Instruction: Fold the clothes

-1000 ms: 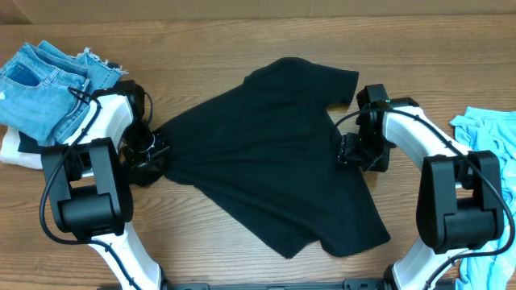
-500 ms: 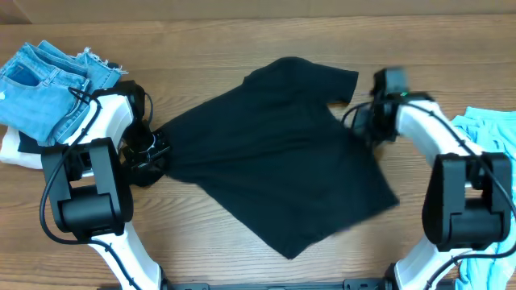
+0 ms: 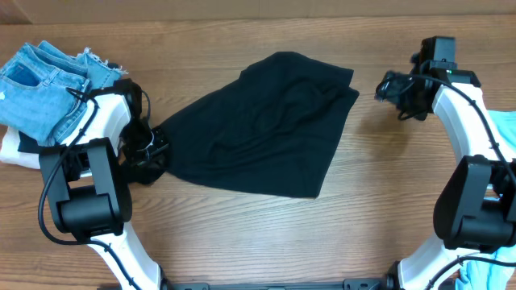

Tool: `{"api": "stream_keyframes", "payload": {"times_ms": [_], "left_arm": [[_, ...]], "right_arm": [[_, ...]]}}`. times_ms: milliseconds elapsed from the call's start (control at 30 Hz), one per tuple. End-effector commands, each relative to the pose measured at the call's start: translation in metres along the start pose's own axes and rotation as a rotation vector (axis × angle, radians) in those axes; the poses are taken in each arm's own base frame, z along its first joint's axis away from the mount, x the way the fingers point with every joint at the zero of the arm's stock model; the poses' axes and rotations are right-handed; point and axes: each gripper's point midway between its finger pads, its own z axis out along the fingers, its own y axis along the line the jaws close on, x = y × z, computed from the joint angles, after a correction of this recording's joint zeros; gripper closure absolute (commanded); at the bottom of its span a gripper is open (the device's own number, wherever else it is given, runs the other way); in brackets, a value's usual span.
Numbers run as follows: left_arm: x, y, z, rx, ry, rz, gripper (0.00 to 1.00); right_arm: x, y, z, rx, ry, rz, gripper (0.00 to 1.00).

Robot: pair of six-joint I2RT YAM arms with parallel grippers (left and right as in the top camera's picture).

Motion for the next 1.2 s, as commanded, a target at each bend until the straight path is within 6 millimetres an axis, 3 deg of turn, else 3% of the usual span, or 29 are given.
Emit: {"api": "stream_keyframes", "payload": {"times_ms": [0,100,167,300,400,567,600,667,733,767,900,1033,1167], "left_arm": [[-0.013,-0.011,-0.012,0.037,-0.039,0.042,0.96],[-0.014,-0.012,-0.014,0.043,-0.045,0.052,0.96],[-0.014,-0.012,-0.015,0.043,-0.042,0.06,0.96],[-0.01,-0.011,-0.014,0.037,-0.026,0.064,0.96],[-0.007,-0.01,-0.014,0.036,-0.017,0.084,0.96],[-0.007,-0.01,-0.014,0.036,-0.016,0.083,0.96],[-0.007,-0.01,-0.014,0.036,-0.016,0.083,0.96],[-0.007,-0.01,-0.014,0.035,-0.016,0.083,0.96],[-0.007,-0.01,-0.014,0.035,-0.014,0.082,0.96],[-0.007,-0.01,-0.014,0.034,-0.013,0.082,0.96],[-0.006,-0.01,-0.014,0.033,-0.011,0.082,0.96],[-0.007,-0.01,-0.014,0.035,-0.014,0.082,0.96],[-0.008,-0.01,-0.014,0.036,-0.018,0.083,0.96]], "right_arm": [[0.061,0.059,-0.015,-0.254,0.26,-0.009,0.31],[0.122,0.101,-0.02,-0.257,0.426,-0.117,0.31],[0.152,0.124,-0.018,-0.214,0.463,-0.191,0.3],[0.191,0.137,0.004,-0.08,0.433,-0.278,0.3],[0.198,0.122,0.028,0.016,0.365,-0.321,0.3],[0.213,0.114,0.047,-0.011,0.373,-0.32,0.3],[0.219,0.116,0.048,-0.035,0.394,-0.316,0.35],[0.222,0.121,0.048,-0.065,0.405,-0.321,0.58],[0.224,0.123,0.047,-0.081,0.415,-0.32,0.69],[0.226,0.123,0.046,-0.082,0.426,-0.318,0.78],[0.237,0.113,0.029,-0.073,0.48,-0.38,0.94],[0.256,0.115,-0.02,-0.177,0.555,-0.487,0.96],[0.274,0.11,-0.044,-0.192,0.636,-0.489,0.96]]}}
